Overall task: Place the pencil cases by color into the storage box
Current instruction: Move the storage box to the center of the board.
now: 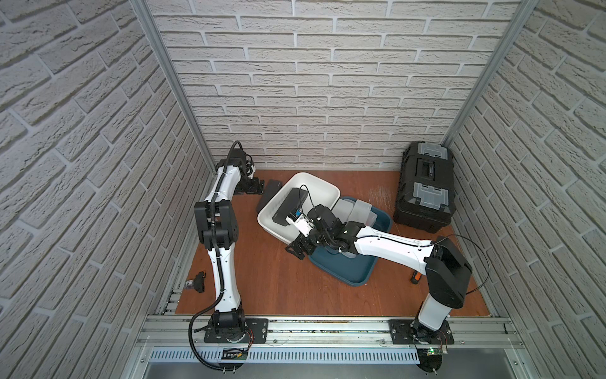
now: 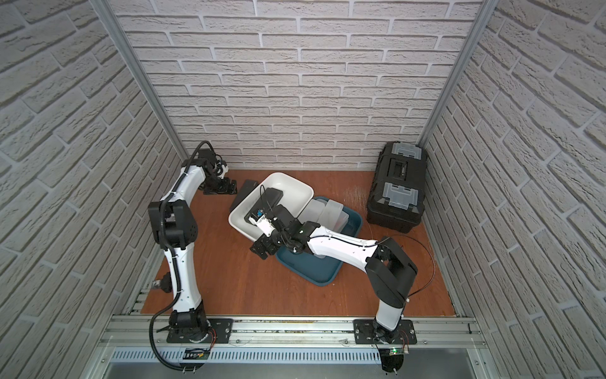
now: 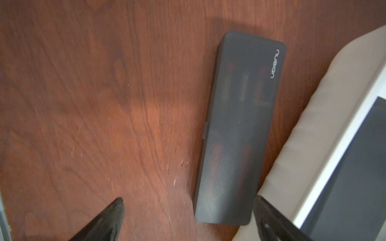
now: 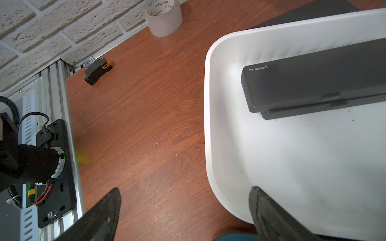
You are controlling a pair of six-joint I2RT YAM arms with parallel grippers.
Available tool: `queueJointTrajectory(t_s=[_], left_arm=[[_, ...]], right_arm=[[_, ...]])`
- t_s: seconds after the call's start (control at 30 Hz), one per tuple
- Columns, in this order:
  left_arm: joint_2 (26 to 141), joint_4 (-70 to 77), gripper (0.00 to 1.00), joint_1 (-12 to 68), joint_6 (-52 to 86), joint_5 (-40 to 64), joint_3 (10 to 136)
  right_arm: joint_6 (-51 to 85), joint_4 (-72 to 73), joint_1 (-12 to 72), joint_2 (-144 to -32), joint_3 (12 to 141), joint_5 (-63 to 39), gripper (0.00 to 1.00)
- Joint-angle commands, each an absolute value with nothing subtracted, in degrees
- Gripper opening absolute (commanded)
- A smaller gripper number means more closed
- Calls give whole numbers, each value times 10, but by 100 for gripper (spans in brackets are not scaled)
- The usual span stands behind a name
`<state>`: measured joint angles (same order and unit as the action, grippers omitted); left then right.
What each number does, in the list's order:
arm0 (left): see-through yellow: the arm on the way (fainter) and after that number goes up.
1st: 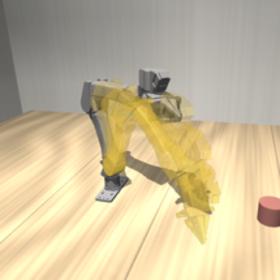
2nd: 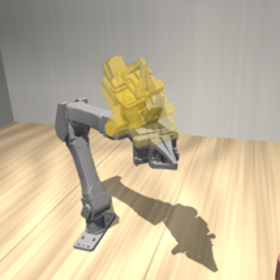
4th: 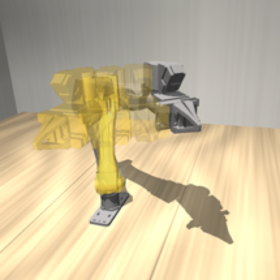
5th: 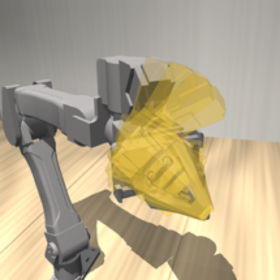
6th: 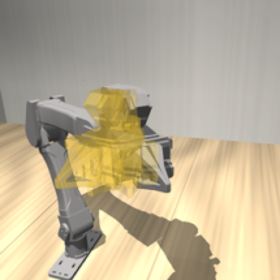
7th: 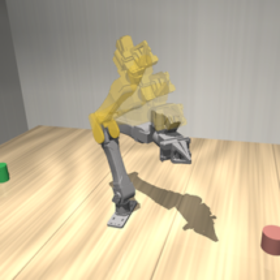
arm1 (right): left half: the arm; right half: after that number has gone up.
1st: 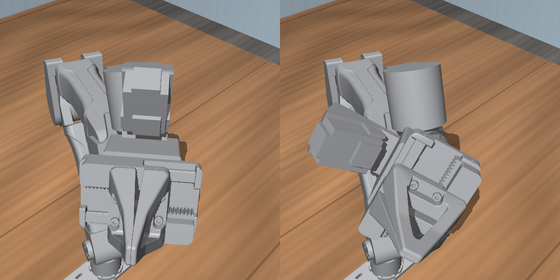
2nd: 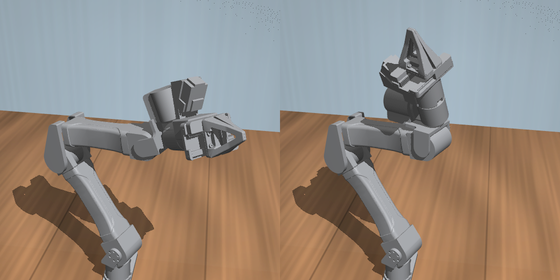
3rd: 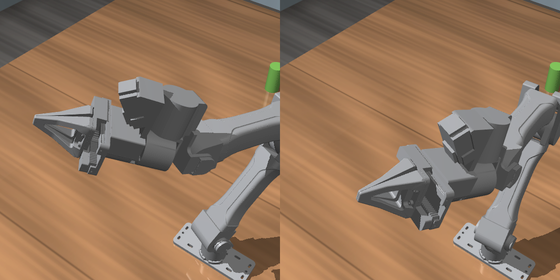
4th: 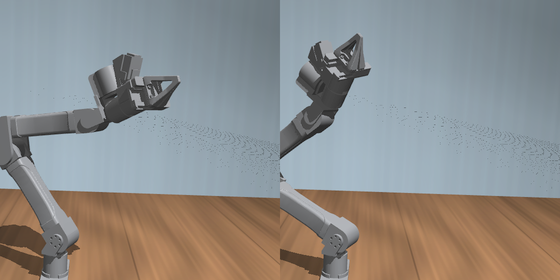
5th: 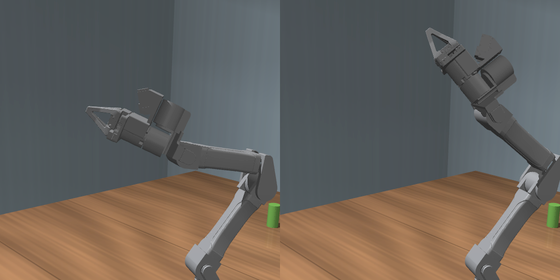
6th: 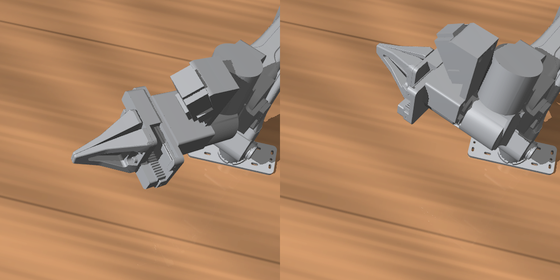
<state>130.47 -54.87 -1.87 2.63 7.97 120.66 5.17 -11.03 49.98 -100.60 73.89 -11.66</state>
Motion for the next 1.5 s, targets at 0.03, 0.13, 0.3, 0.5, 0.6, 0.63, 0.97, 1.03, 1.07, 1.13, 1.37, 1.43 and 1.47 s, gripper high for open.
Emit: queueJointTrajectory(t_s=[0.03,0.13,0.3,0.5,0.6,0.63,0.97,1.03,1.07,1.13,1.37,1.43,1.47], left_arm=[[1291,-509,96,-8,31,94,1187],[1293,-507,96,0,31,95,1172],[1292,-497,96,17,33,96,1149],[1280,-480,96,42,45,99,1126],[1279,-481,96,55,48,101,1126],[1280,-484,96,60,49,100,1127],[1281,-487,96,97,62,83,1110],[1279,-483,96,100,65,82,1106],[1279,-480,96,100,68,78,1104],[1283,-478,96,100,71,67,1108],[1305,-485,96,94,77,19,1142],[1301,-479,97,93,75,6,1143],[1302,-480,98,91,72,8,1145]], right_arm=[[55,-85,497,-983,734,-121,96],[56,-84,497,-983,734,-124,96],[56,-80,497,-977,726,-123,96],[60,-70,497,-958,707,-118,96],[60,-69,497,-950,702,-116,96],[60,-69,497,-946,701,-115,96],[58,-68,495,-930,692,-113,96],[60,-67,494,-929,690,-113,96],[59,-66,494,-929,689,-113,96],[59,-67,494,-930,690,-113,96],[58,-69,494,-932,688,-115,96],[57,-69,495,-934,689,-114,96],[56,-70,494,-936,689,-116,96]])
